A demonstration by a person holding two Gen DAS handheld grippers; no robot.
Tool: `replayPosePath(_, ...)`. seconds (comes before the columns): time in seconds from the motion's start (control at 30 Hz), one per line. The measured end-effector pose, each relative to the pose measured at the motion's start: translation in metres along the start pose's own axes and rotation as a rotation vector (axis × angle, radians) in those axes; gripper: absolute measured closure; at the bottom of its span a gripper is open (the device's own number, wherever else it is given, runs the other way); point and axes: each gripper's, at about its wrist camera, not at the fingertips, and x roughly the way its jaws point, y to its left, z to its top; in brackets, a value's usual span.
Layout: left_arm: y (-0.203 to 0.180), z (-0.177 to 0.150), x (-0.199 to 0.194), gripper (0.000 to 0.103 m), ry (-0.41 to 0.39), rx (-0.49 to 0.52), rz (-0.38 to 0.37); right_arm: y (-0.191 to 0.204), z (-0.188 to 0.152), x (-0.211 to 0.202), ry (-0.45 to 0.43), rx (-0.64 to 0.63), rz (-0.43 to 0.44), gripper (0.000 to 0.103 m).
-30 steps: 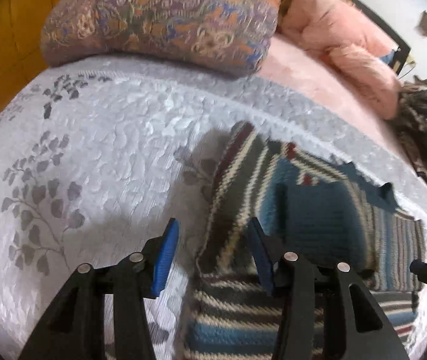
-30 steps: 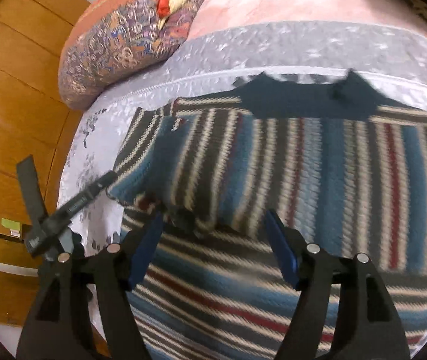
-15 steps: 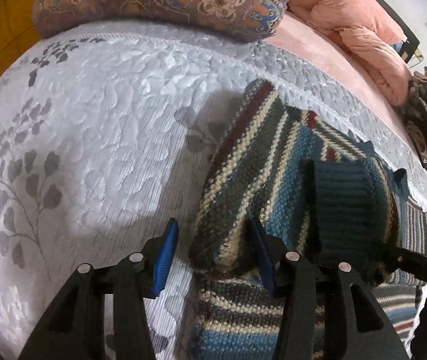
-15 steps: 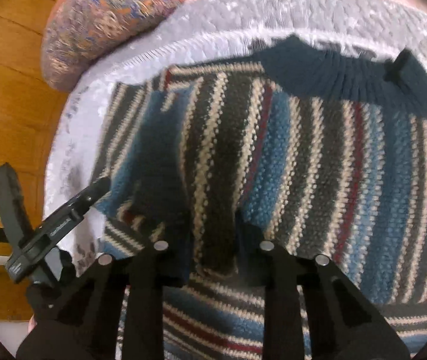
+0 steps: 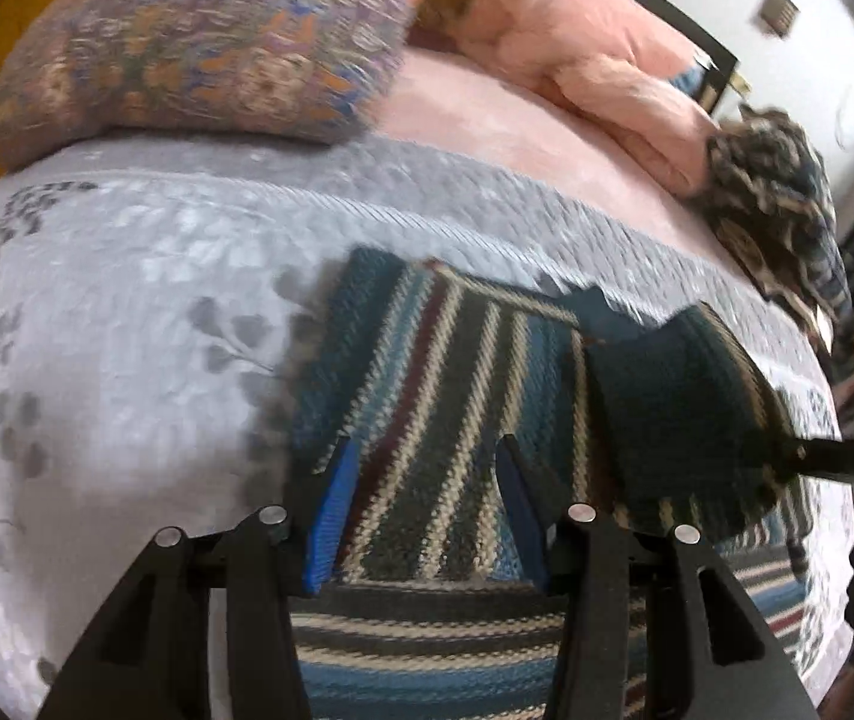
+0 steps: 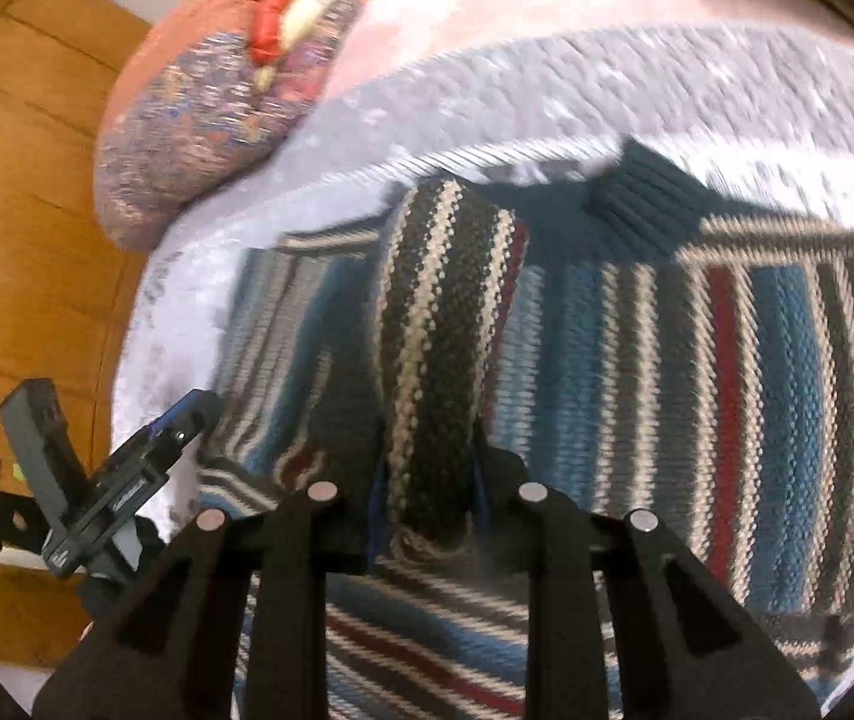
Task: Fold small clothes
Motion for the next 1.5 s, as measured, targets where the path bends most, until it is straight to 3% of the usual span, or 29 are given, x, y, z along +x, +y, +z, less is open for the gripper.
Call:
replayPosePath(0.13,0.003,-0.009,0.026,0.055,0.054,-0.015,0.028,-0.019,-0.006,0.025,0.036,0.039,-0.032,0.077)
replayPosePath(0.3,0.001,-0.014,0.029,0.055,0.046,0.004,0.038,-0.025,-0.01,0.03,0.032,0.053,-0.023,0.077)
replayPosePath(0.43,0.003,-0.011,0.02,0.055,0.062,-0.008,0.021,-0.007,-0.012,0.009,0.0,0.027,-0.116,0.062)
replayPosePath(0.5,0.003,-0.008,0.01,0.055,0.043,-0.009,0.003,0.008,-0.017,-0.011,-0.056,-0.021,-0.177,0.062)
replayPosePath(0.6,0.003,-0.005,0.0,0.054,0.03,-0.007,-0.023,0.04,-0.021,-0.022,-0.066,-0.107,-0.147,0.059)
replayPosePath(0.73,0.008,-0.006,0.015,0.054,0.067,-0.028,-0.028,0.078,-0.022,0.007,0.006,-0.199,-0.144,0.054)
replayPosePath(0.8,0.012,-0.01,0.025,0.054,0.09,-0.044,-0.03,0.089,-0.02,0.023,0.025,-0.221,-0.183,0.05)
replayPosePath(0.9,0.016,-0.014,0.03,0.054,0.08,-0.04,-0.048,0.1,-0.018,0.052,0.055,-0.245,-0.254,0.034)
replayPosePath(1.07,0.016,-0.018,0.031,0.054,0.076,-0.031,-0.05,0.099,-0.02,0.082,0.073,-0.298,-0.384,0.031)
replayPosePath(1.17,0.016,-0.018,0.031,0.054,0.075,-0.03,-0.05,0.097,-0.023,0.081,0.052,-0.321,-0.413,0.043)
replayPosePath(1.2,0.016,-0.018,0.031,0.054,0.076,-0.031,-0.05,0.096,-0.023,0.08,0.05,-0.321,-0.414,0.052)
replayPosePath(1.23,0.016,-0.018,0.031,0.054,0.077,-0.031,-0.047,0.092,-0.021,0.075,0.044,-0.307,-0.416,0.07)
replayPosePath(1.27,0.016,-0.018,0.031,0.054,0.078,-0.031,-0.046,0.087,-0.019,0.071,0.041,-0.291,-0.42,0.078)
replayPosePath(1.43,0.014,-0.017,0.033,0.054,0.08,-0.032,-0.032,0.055,-0.013,0.035,0.025,-0.154,-0.204,0.096)
replayPosePath(1.5,0.014,-0.017,0.033,0.054,0.079,-0.029,-0.027,0.044,-0.015,0.018,-0.007,-0.114,-0.175,0.095)
